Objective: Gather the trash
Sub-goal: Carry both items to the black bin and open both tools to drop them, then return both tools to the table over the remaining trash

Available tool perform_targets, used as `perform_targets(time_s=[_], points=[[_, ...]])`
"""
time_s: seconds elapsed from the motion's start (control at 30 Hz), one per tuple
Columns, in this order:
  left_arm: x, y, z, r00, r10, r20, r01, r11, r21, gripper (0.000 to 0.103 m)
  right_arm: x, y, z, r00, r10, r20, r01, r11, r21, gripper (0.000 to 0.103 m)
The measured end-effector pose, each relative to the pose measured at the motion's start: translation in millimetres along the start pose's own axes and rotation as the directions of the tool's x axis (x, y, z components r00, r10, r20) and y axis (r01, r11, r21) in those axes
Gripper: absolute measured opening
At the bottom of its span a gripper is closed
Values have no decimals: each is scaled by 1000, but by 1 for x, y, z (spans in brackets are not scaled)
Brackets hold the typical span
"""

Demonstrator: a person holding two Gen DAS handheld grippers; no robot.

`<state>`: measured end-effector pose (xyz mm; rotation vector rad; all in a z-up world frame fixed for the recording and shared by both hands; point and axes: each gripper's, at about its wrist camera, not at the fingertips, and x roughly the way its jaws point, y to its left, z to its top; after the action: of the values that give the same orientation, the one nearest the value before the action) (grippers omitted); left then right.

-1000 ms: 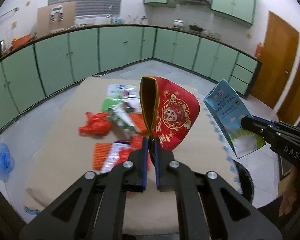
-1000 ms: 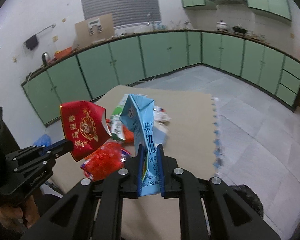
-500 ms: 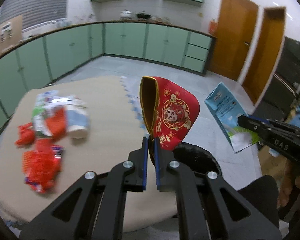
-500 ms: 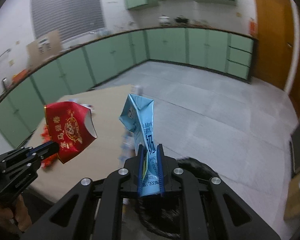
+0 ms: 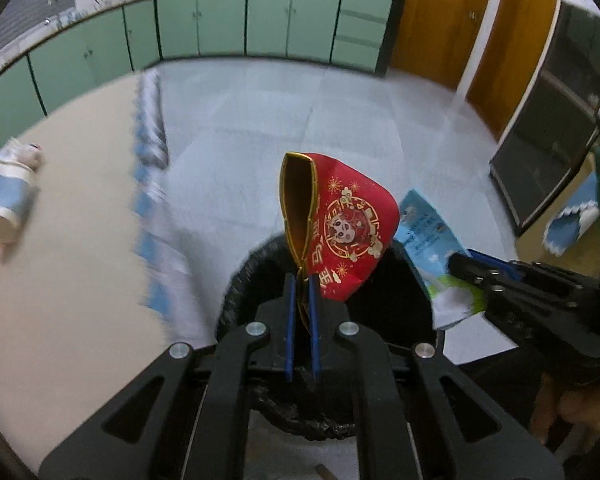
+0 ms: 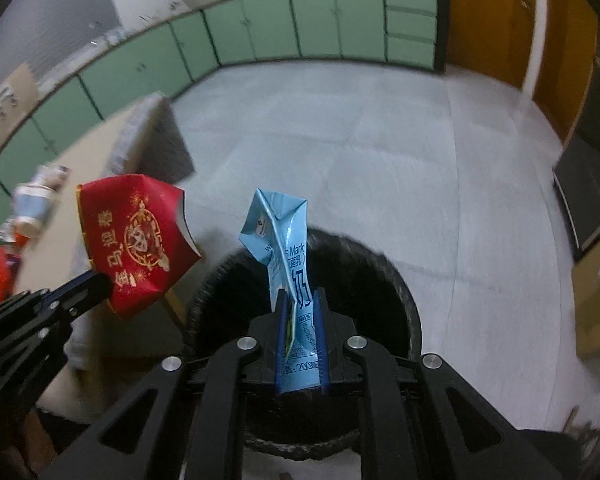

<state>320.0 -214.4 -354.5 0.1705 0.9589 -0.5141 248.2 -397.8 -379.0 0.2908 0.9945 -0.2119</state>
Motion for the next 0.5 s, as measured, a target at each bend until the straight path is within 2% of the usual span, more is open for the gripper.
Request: perform_targets(time_s=[0.1, 0.2, 0.23, 0.27, 0.37, 0.5], points=[[33, -15, -3, 998, 40, -50, -38, 998, 41, 5, 36, -17, -8, 997, -4, -78, 6, 1000, 26, 13], [58, -19, -3, 993, 63, -103, -59, 997, 44, 13, 54, -31, -6, 994, -1, -111, 8, 998, 61, 15], [67, -21, -5, 989, 82, -120, -76, 995, 58, 21, 57, -34, -5, 993, 4, -117, 5, 997, 76, 17], [74, -22, -6, 987, 95, -128, -87, 994, 65, 24, 60, -35, -5, 993, 13, -120, -3, 996, 88, 22], [87, -23, -11, 984, 112, -141, -102, 992, 76, 25, 61, -31, -7, 992, 11, -127, -1, 997, 77, 31], [83, -26, -12, 985, 109, -133, -99, 992, 81, 29, 54, -36, -4, 995, 14, -98, -6, 997, 81, 31]])
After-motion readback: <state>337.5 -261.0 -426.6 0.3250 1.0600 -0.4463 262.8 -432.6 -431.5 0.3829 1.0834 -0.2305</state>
